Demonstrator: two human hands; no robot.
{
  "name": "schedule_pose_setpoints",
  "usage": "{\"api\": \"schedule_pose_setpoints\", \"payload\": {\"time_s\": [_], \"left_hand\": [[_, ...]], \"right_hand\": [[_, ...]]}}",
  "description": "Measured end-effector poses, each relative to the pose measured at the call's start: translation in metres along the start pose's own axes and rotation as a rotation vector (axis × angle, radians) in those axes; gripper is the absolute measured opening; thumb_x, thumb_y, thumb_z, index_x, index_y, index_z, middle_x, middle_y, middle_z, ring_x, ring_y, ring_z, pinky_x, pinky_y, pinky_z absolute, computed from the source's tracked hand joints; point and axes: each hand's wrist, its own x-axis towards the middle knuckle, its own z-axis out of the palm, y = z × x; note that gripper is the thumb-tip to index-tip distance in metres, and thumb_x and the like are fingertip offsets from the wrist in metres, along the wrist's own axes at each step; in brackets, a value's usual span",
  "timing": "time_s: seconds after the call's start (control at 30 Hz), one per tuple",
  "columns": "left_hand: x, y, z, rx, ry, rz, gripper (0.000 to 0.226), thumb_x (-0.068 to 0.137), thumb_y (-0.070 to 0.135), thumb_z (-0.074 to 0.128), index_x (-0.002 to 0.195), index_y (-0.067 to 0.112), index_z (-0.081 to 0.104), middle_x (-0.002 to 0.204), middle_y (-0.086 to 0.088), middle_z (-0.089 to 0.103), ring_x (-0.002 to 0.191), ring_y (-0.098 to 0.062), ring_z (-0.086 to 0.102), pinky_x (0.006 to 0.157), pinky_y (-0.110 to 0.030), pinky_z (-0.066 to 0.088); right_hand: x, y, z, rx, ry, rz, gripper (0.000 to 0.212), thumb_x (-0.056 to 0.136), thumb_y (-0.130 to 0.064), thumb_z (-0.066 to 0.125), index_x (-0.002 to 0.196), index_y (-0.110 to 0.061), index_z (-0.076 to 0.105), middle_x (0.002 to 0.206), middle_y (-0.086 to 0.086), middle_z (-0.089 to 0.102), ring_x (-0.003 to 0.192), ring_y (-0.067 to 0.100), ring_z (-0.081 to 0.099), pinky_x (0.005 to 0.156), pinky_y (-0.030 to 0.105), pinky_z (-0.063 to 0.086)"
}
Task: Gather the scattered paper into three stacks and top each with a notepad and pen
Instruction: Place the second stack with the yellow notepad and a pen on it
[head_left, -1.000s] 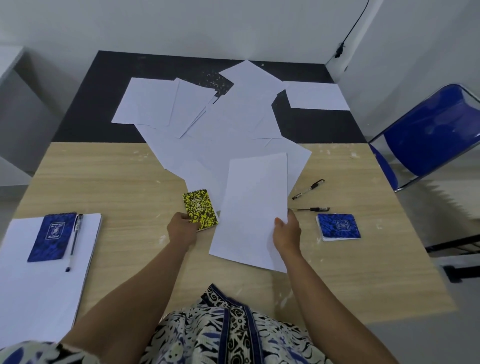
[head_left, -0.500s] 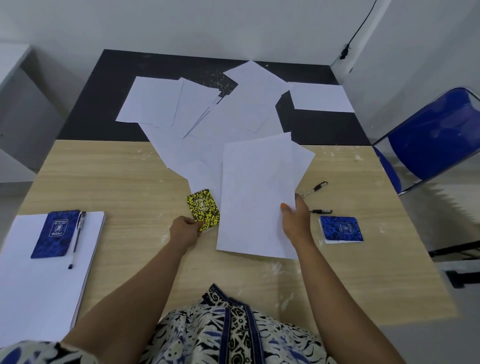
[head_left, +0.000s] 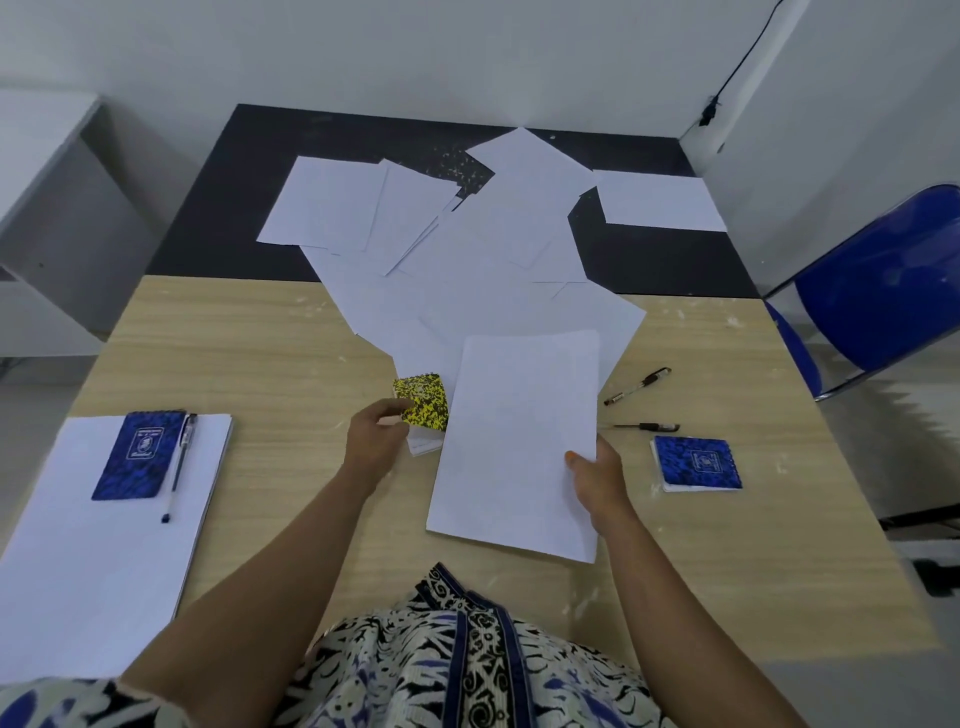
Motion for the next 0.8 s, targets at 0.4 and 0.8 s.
{"api": "schedule_pose_setpoints", "payload": {"time_s": [0.4, 0.8], "left_hand": [[0.042, 0.038, -0.009, 0.101, 0.106, 0.1, 0.022, 0.092, 0.019, 0.061, 0.109, 0.009, 0.071, 0.104, -0.003, 0.071, 0.063, -0.018, 0.065, 0.08, -0.037, 0.056], [0.07, 0.061, -0.02, -0.03, -0.002, -0.049, 0.034, 0.091, -0.003, 0.051, 0.125, -0.001, 0.055, 0.111, -0.008, 0.057, 0.088, -0.028, 0.056, 0.04, -0.008, 0.038]], "right_hand": [[-0.002, 0.013, -0.005, 0.0, -0.106, 0.054, 0.039, 0.092, 0.003, 0.053, 0.13, -0.007, 0.055, 0.118, 0.005, 0.061, 0.105, 0.019, 0.056, 0.092, 0.029, 0.043], [0.001, 0.025, 0.009, -0.014, -0.185, 0.142, 0.04, 0.093, 0.002, 0.054, 0.132, -0.006, 0.053, 0.118, 0.006, 0.061, 0.105, 0.02, 0.056, 0.091, 0.029, 0.043]]}}
